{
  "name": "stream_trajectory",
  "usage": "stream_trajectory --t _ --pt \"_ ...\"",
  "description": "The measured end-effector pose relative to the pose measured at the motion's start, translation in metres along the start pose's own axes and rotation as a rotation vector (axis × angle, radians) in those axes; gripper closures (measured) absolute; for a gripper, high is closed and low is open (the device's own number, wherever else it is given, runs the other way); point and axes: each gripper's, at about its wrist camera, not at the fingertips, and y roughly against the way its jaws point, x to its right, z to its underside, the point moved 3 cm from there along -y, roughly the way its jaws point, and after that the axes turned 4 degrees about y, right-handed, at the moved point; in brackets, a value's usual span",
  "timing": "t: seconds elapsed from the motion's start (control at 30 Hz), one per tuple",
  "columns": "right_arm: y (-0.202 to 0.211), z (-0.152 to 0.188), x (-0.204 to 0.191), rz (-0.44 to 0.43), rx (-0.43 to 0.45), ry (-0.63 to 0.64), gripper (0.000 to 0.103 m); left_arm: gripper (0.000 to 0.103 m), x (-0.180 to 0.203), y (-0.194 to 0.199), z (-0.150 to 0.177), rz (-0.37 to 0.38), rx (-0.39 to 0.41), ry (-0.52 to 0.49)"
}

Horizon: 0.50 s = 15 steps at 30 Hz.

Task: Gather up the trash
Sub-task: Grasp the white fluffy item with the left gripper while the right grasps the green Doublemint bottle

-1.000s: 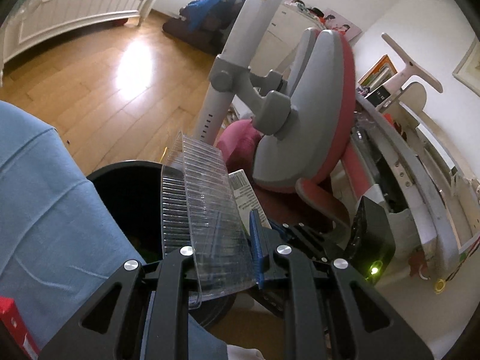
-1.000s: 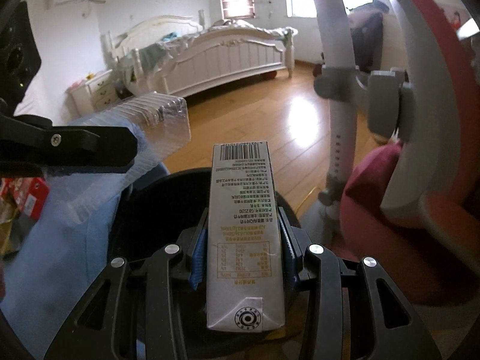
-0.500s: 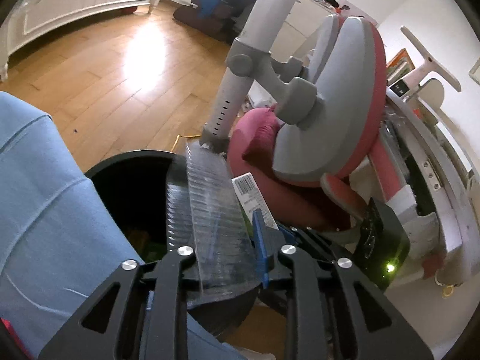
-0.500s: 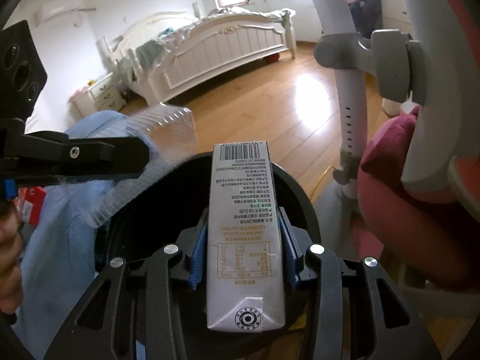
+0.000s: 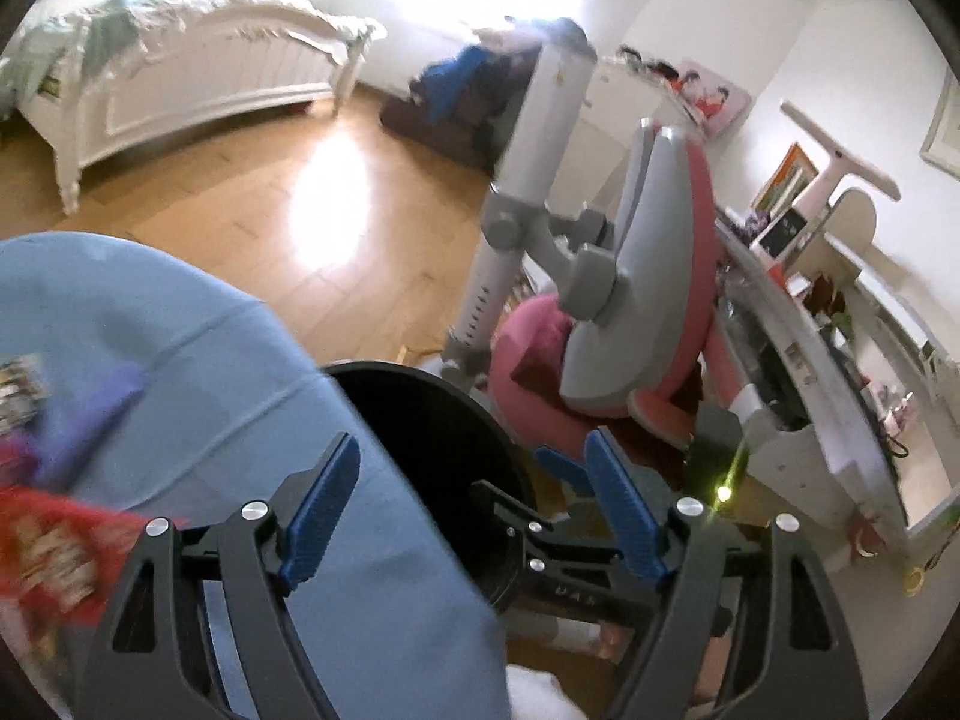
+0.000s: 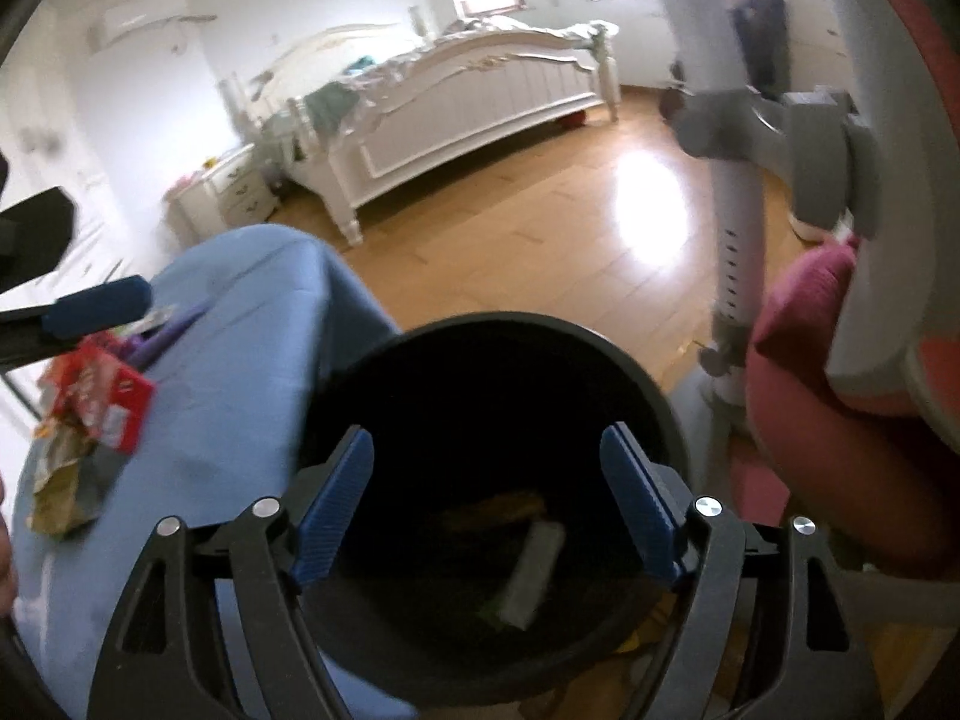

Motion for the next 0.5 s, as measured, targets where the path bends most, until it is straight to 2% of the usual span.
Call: stream_trajectory --t 0.1,0.27,0.33,0.5 --pt "0.009 -0.014 -0.036 -0.045 0.010 0.050 0.025 0.026 -0.021 0.037 0.004 -0.024 0.052 0.046" --pt "0.024 -0.038 -0.107 -0.161 0.022 0.164 0.023 0.026 -0.082 0.098 0.014 -0.187 0.129 0.113" --pt "0.025 -0.045 -0.138 -0.214 0.010 0.229 0.023 0.026 -0.108 0.116 0.018 -0.258 0.144 0.122" --pt "0.021 -0.052 -0.194 -0.284 -0.039 0.326 0.022 0.026 -0.151 0.146 0.031 -0.342 0.151 0.128"
